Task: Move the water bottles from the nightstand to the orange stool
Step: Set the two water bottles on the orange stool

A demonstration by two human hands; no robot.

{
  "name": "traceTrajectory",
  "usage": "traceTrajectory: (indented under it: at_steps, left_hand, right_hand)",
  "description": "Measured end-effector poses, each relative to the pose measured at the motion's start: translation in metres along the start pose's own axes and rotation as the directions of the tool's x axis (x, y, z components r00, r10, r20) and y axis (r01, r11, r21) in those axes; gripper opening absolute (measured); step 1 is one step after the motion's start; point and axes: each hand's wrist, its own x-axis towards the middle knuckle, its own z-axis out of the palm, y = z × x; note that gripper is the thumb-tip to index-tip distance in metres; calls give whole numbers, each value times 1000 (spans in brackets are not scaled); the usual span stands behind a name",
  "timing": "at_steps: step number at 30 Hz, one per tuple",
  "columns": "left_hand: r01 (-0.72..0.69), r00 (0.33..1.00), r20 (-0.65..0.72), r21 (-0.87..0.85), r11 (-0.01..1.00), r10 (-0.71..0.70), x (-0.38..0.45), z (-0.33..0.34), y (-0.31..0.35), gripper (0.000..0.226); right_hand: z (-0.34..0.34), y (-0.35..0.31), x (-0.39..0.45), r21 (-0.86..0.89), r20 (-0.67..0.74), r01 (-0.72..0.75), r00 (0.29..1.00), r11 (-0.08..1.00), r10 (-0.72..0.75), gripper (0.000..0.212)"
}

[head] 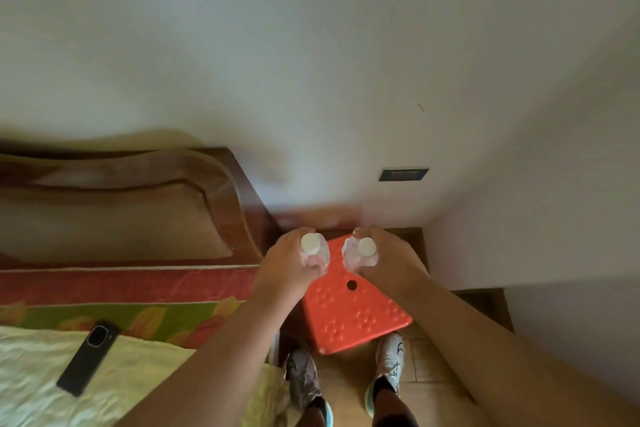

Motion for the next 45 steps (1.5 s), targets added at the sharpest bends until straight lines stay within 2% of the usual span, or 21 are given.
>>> traceTrajectory:
  at_steps: [5,9,15,22,32,36,39,42,45]
  left_hand:
    - [82,995,-42,-75,994,-85,29,37,-29,33]
    - [118,990,-58,-121,986,-125,47,62,-48,39]
    - [205,975,-55,-145,968,-215,65,95,-75,52]
    - [225,974,25,-121,967,-224,77,110,-90,46]
    - [247,969,28,-60,967,-246,88,119,-103,49]
    - [270,962,52,-44,962,-268,87,113,-97,72]
    - [265,963,68,-32,964,-262,81,104,-88,80]
    - [233,970,75,-12,972,-232,69,88,-75,78]
    - [135,988,62,89,987,-141,53,62,-52,68]
  right_hand:
    - [25,22,39,12,73,13,997,1000,-14,51]
    - [42,36,70,-50,129,49,991,998,-42,43]
    - [68,56,97,-164,138,82,989,983,-59,46]
    - [76,67,114,-159,184,24,983,987,6,42]
    - [89,69,125,-171,186,-5,982,985,38,39]
    - [89,61,116,-206,220,-44,971,978,90,57]
    - [80,55,108,-182,237,-70,965,981,113,76]
    - [55,36,97,-151,203,-91,972,984,121,81]
    - [21,12,78,-163,135,-87,985,983,110,75]
